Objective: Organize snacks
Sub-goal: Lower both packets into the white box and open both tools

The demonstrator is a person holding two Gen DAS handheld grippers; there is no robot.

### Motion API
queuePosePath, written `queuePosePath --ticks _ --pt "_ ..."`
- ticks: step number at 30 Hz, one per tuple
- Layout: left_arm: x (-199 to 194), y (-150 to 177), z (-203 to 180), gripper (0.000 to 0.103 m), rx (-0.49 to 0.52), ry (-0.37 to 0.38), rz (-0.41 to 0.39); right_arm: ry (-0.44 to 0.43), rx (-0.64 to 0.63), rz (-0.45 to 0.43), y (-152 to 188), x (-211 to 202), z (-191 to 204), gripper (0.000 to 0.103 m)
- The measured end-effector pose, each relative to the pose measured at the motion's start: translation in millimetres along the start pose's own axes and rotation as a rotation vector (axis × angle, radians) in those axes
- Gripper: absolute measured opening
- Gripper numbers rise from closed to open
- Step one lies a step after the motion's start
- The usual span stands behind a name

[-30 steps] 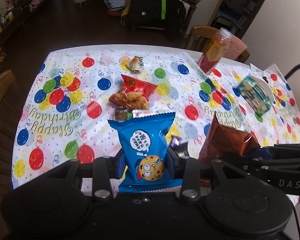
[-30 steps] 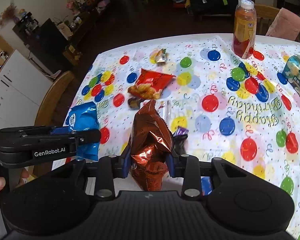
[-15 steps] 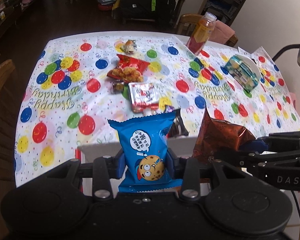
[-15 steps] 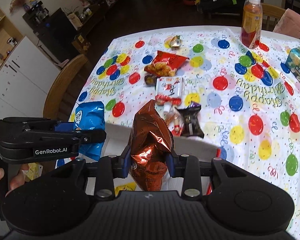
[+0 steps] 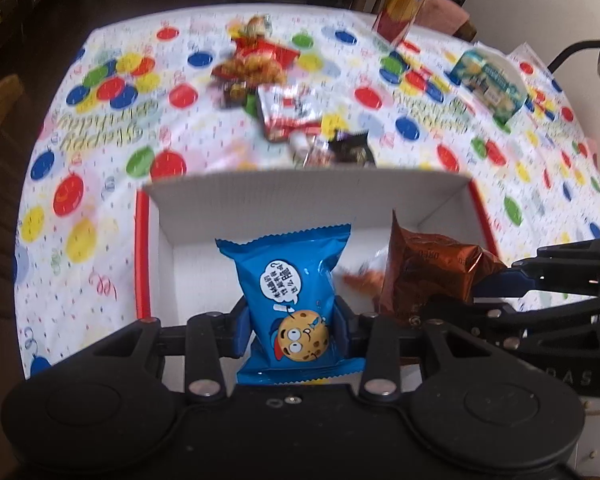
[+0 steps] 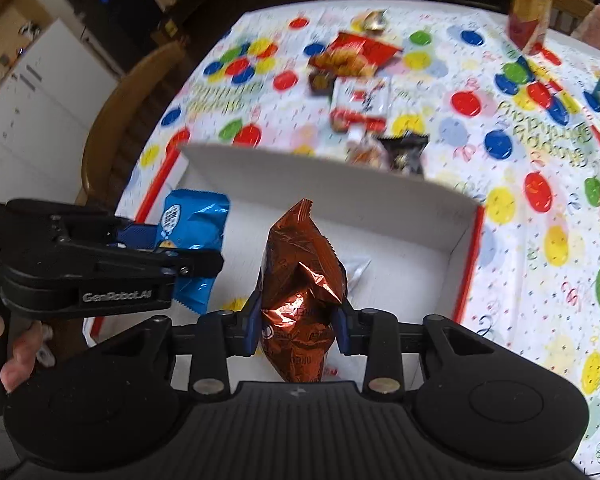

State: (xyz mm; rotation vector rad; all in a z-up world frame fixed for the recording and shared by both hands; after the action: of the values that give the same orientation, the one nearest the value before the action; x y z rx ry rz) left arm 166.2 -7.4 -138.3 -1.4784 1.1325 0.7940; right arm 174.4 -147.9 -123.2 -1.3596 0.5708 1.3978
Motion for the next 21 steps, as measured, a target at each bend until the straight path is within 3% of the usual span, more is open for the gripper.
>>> queuePosePath --ticks 6,21 --pt "19 21 5 0.038 0.0 -0.022 0.05 0.007 -0.042 0.049 17 19 11 0.034" --pt "45 41 10 0.038 -0.001 -0.059 0.066 0.028 -0.047 0.085 27 42 12 0.035"
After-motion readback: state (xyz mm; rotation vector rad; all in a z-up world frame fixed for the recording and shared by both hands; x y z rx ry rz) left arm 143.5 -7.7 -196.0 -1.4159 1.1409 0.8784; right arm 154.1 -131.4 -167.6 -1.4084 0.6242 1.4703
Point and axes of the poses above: each gripper's, at about its wrist camera, not at the fingertips, and x roughly the way its jaws point, z to its left, y to its underside, the point moved 7 cm from there along x, roughly the way its jaws point, and after that the axes turned 3 degrees about y, right-handed, at the moved point
